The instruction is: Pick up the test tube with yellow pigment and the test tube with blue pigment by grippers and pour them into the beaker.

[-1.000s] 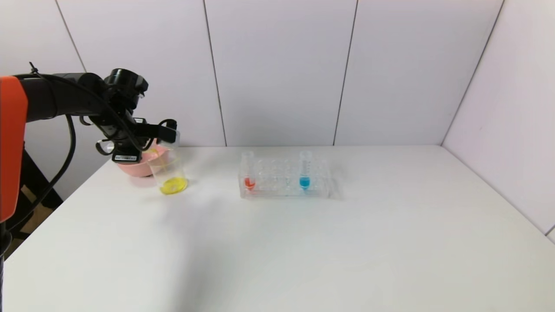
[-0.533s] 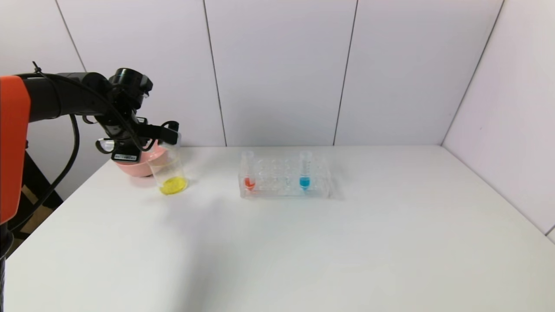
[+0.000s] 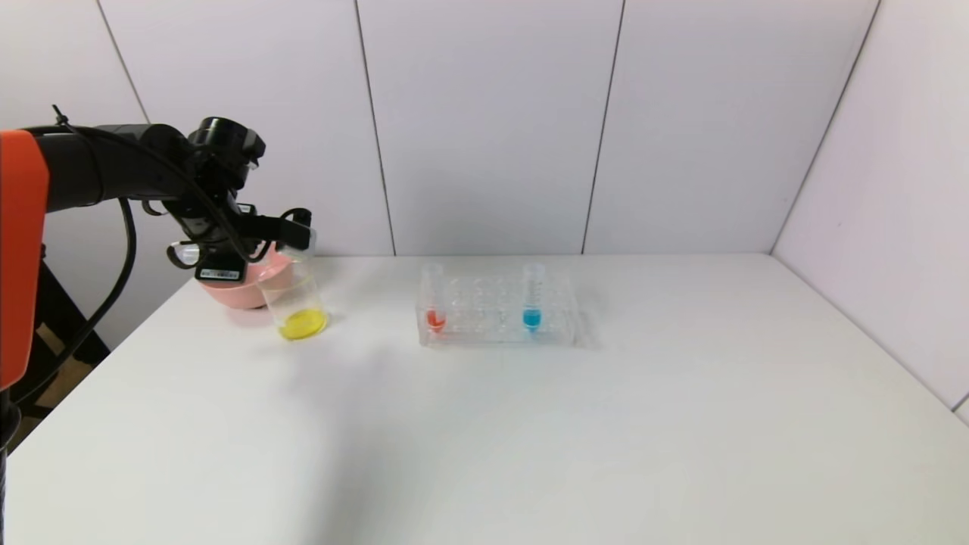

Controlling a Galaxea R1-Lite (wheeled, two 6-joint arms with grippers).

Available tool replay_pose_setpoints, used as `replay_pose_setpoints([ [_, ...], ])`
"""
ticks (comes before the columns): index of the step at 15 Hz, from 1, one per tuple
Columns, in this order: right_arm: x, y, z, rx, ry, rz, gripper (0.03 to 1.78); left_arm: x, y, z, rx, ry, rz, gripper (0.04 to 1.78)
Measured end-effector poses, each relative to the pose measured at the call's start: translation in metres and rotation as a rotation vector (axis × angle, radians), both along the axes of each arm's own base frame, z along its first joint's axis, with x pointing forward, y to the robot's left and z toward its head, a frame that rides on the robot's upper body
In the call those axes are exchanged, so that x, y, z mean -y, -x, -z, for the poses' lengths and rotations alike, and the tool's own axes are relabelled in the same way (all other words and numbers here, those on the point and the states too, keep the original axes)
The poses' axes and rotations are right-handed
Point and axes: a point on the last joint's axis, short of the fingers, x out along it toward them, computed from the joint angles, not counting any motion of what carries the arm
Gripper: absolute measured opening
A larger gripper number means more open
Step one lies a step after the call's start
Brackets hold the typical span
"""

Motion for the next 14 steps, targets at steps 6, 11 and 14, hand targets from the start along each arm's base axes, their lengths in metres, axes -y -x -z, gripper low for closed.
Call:
replay_pose_setpoints([
  [6, 0.000, 0.000, 0.000, 0.000, 0.001, 0.000, 1.71, -0.016, 0.008, -0.015, 0.121, 0.378, -0.133, 0.52],
  [11, 0.000, 0.000, 0.000, 0.000, 0.000, 0.000, 1.71, -0.052, 0.007, -0.041, 0.372, 0.729, -0.266, 0.52],
  [14, 0.000, 0.000, 0.000, 0.000, 0.001, 0.000, 1.71, -0.066, 0.004, -0.048, 0.517, 0.918, -0.408, 0.52],
])
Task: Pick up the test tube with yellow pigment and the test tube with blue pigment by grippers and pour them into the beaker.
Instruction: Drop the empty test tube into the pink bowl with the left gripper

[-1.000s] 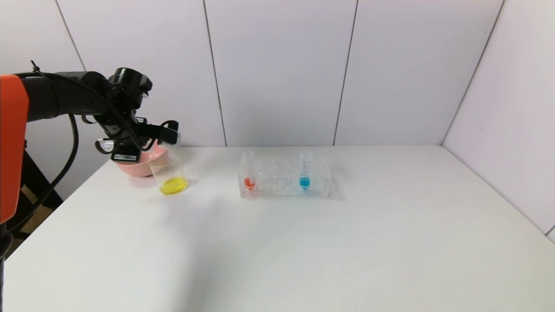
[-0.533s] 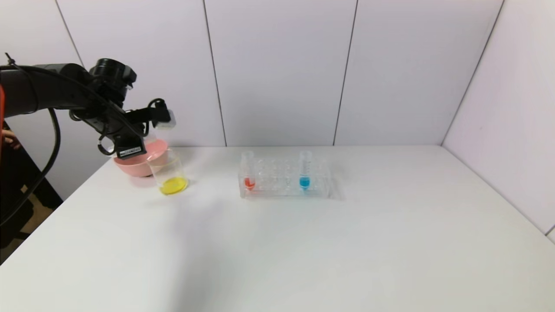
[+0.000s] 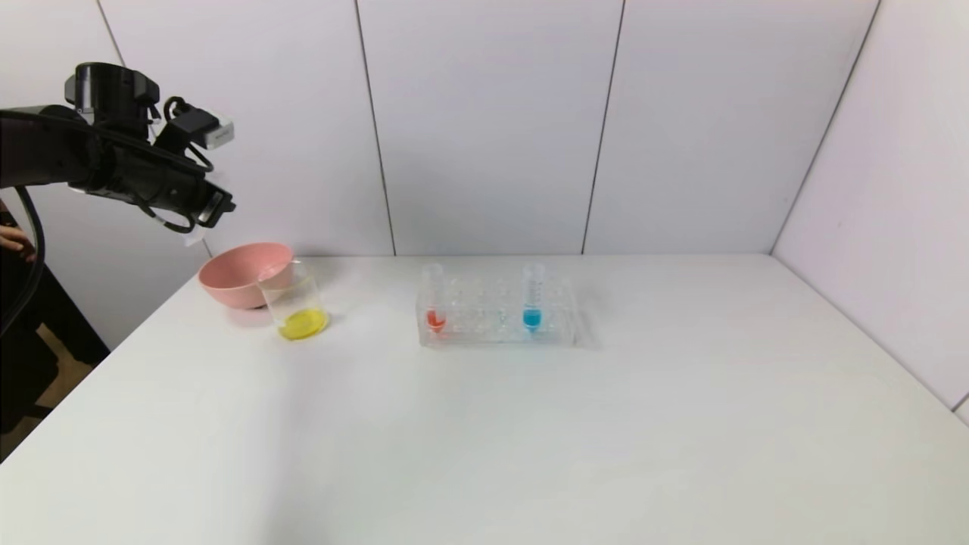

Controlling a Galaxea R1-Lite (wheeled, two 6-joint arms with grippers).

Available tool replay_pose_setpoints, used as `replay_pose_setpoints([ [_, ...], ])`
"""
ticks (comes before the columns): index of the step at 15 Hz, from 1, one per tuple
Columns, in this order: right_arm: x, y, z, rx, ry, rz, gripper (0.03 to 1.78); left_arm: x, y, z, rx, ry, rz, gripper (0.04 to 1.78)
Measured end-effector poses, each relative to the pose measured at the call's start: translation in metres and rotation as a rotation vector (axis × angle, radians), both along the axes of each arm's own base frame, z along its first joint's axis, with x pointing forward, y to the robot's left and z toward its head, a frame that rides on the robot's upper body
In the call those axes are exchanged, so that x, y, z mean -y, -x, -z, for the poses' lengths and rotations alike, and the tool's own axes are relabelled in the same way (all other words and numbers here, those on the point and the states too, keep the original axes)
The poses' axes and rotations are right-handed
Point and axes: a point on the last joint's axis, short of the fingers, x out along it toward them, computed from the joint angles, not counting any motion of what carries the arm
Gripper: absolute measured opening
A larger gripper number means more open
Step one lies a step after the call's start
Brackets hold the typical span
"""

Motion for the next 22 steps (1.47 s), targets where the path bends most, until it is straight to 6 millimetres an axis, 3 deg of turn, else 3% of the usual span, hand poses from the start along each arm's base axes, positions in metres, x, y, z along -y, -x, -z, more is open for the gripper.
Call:
replay_pose_setpoints([
  [6, 0.000, 0.000, 0.000, 0.000, 0.000, 0.000, 1.71, -0.010, -0.002, 0.021, -0.027, 0.267, -0.194, 0.52],
  [19, 0.000, 0.000, 0.000, 0.000, -0.001, 0.000, 1.71, -0.018, -0.028, 0.061, -0.039, 0.388, -0.273, 0.52],
  [22, 0.000, 0.000, 0.000, 0.000, -0.001, 0.000, 1.71, -0.019, -0.032, 0.064, -0.039, 0.389, -0.273, 0.64],
])
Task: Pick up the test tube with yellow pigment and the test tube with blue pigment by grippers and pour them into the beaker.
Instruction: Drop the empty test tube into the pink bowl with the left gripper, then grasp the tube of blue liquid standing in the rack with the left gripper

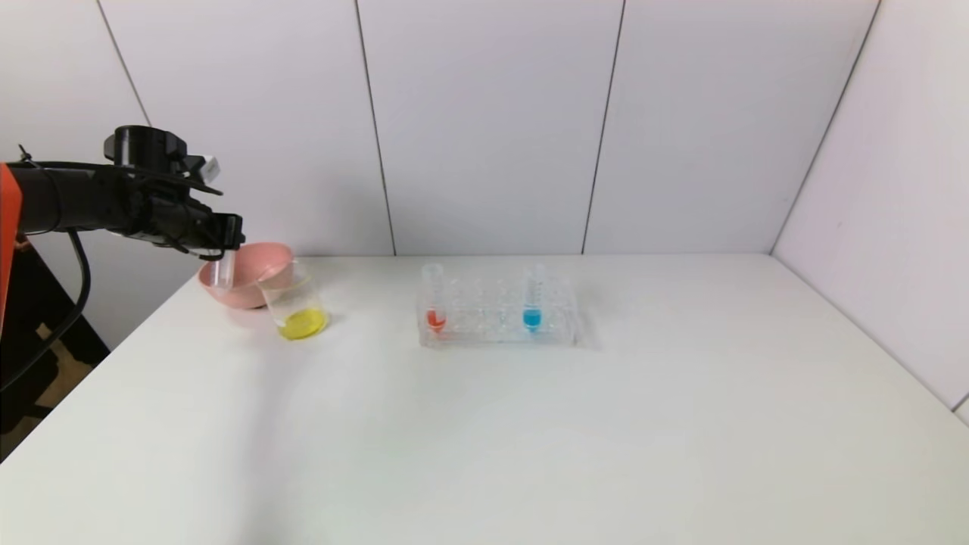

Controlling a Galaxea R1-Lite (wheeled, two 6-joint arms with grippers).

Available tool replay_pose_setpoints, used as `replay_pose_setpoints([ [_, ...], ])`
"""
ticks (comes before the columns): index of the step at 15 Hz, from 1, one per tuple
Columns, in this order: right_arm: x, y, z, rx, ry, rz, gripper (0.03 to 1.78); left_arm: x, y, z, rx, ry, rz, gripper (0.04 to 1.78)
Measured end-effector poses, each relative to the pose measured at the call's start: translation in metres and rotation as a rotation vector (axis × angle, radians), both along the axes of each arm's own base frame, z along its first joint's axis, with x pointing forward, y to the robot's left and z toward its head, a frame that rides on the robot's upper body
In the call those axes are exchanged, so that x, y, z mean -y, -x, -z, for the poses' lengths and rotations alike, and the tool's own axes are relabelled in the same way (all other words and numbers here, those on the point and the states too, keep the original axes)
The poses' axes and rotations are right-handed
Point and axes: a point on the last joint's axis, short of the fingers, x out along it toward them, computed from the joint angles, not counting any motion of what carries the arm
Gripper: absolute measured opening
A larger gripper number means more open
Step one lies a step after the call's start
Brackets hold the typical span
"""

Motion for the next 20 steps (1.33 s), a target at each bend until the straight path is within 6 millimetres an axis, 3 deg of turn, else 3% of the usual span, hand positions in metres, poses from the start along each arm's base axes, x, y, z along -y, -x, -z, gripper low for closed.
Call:
replay_pose_setpoints([
  [2, 0.000, 0.000, 0.000, 0.000, 0.000, 0.000, 1.71, 0.000, -0.002, 0.001, 0.013, -0.004, 0.001, 0.86],
  [6, 0.000, 0.000, 0.000, 0.000, 0.000, 0.000, 1.71, 0.000, -0.001, -0.006, 0.033, -0.018, 0.002, 1.48],
  [9, 0.000, 0.000, 0.000, 0.000, 0.001, 0.000, 1.71, 0.003, 0.009, -0.024, 0.061, -0.068, -0.073, 1.74],
  [16, 0.000, 0.000, 0.000, 0.000, 0.001, 0.000, 1.71, 0.020, 0.042, -0.079, 0.182, -0.100, -0.129, 1.78],
  [20, 0.000, 0.000, 0.000, 0.000, 0.000, 0.000, 1.71, 0.035, 0.074, -0.104, 0.253, -0.098, -0.107, 1.78],
])
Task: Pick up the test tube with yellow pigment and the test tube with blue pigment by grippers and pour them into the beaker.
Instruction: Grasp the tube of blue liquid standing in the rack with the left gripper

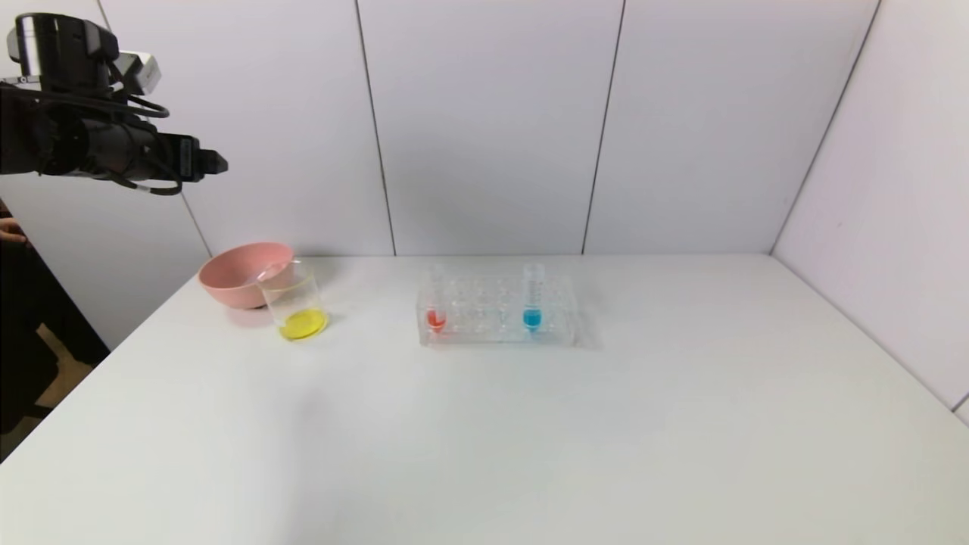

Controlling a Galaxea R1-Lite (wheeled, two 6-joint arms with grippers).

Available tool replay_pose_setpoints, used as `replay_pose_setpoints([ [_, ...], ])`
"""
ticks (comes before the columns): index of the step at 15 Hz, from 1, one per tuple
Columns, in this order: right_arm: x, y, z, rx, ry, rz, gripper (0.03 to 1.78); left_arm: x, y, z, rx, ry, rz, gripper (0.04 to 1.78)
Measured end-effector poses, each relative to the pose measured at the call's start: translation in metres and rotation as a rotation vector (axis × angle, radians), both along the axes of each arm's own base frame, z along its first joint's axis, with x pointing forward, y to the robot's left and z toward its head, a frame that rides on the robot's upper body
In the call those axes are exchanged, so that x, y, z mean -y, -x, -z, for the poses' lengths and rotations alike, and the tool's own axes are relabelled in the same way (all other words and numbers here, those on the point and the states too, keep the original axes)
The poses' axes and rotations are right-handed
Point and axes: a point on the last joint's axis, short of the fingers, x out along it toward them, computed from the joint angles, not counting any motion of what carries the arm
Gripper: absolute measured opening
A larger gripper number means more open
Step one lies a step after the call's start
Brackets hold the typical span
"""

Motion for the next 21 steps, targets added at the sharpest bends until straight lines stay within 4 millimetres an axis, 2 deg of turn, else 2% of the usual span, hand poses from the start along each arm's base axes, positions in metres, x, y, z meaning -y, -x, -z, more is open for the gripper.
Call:
replay_pose_setpoints([
  [3, 0.000, 0.000, 0.000, 0.000, 0.000, 0.000, 1.71, 0.010, 0.034, -0.013, 0.067, 0.003, 0.011, 1.78],
  [6, 0.000, 0.000, 0.000, 0.000, 0.000, 0.000, 1.71, 0.019, 0.082, -0.021, 0.103, 0.017, 0.022, 1.78],
  [10, 0.000, 0.000, 0.000, 0.000, 0.000, 0.000, 1.71, 0.033, 0.148, -0.010, 0.097, 0.057, 0.063, 1.78],
  [12, 0.000, 0.000, 0.000, 0.000, 0.000, 0.000, 1.71, 0.042, 0.172, -0.002, 0.099, 0.088, 0.104, 1.78],
  [17, 0.000, 0.000, 0.000, 0.000, 0.000, 0.000, 1.71, 0.063, 0.222, 0.002, 0.278, 0.156, 0.230, 1.78],
  [21, 0.000, 0.000, 0.000, 0.000, 0.000, 0.000, 1.71, 0.079, 0.241, 0.019, 0.258, 0.200, 0.337, 1.78],
])
